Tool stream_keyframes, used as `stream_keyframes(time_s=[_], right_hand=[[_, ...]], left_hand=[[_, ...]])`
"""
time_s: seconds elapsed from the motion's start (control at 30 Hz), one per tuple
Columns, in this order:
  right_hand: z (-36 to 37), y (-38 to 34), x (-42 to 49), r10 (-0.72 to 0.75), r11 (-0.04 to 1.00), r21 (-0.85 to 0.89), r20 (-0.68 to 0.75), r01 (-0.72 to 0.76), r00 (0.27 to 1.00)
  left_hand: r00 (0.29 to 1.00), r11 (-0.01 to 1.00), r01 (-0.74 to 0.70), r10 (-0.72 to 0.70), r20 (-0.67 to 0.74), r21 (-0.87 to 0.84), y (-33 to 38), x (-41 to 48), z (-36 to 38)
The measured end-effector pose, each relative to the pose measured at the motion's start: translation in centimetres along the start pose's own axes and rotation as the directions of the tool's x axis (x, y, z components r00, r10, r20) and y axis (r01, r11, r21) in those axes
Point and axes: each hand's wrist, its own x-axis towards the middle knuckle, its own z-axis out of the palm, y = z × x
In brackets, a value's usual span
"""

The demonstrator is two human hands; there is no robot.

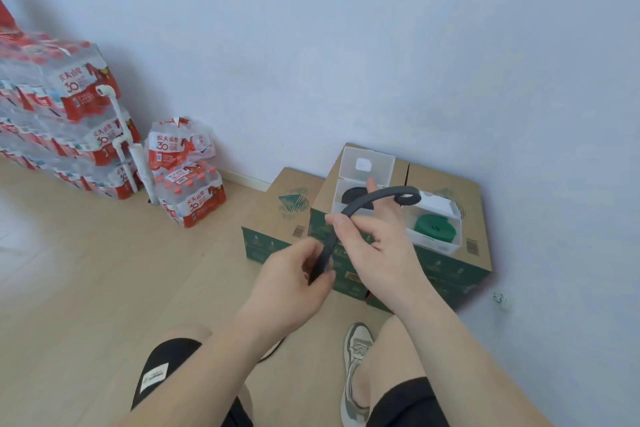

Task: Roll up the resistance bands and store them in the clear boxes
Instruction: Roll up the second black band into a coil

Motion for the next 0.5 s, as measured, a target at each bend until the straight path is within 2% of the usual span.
stream_keyframes(time_s=[0.17, 0.23, 0.3, 0.33, 0.4, 0.47, 0.5], right_hand=[[-1.7, -1.1, 0.4, -0.028, 1.0, -0.008, -0.053, 0.028, 0.998], [-2.6, -1.3, 0.5, 0.077, 0.991, 0.113, -0.094, -0.067, 0.993], [-3.1, -0.8, 0.8, 0.288, 0.929, 0.267, -0.09, -0.255, 0.954], [-3.3, -0.3, 0.9, 0.395, 0.885, 0.29, -0.054, -0.364, 0.917], [-3.2, 0.7, 1.0, 0.533, 0.819, 0.222, 0.048, -0.529, 0.845], [-2.4, 1.5, 0.6, 0.583, 0.792, 0.145, 0.115, -0.594, 0.805], [-2.0, 1.5, 0.3, 0.567, 0.807, 0.121, 0.111, -0.578, 0.816]], left_hand=[[0.962, 0.962, 0.22, -0.241, 0.125, 0.16, -5.6, -2.2, 0.7], [0.944, 0.94, 0.283, -0.308, 0.115, 0.192, -7.0, -2.5, -0.1], [0.946, 0.938, 0.312, -0.321, 0.043, 0.152, -7.1, -2.3, -1.5], [0.958, 0.95, 0.284, -0.285, -0.008, 0.129, -6.5, -1.9, -2.2], [0.987, 0.982, 0.156, -0.151, -0.054, 0.107, -3.9, -0.9, -3.5], [0.999, 0.996, 0.012, -0.008, -0.042, 0.09, -0.8, 0.2, -4.4], [0.998, 0.994, -0.044, 0.048, -0.043, 0.1, 0.6, 0.8, -4.6]])
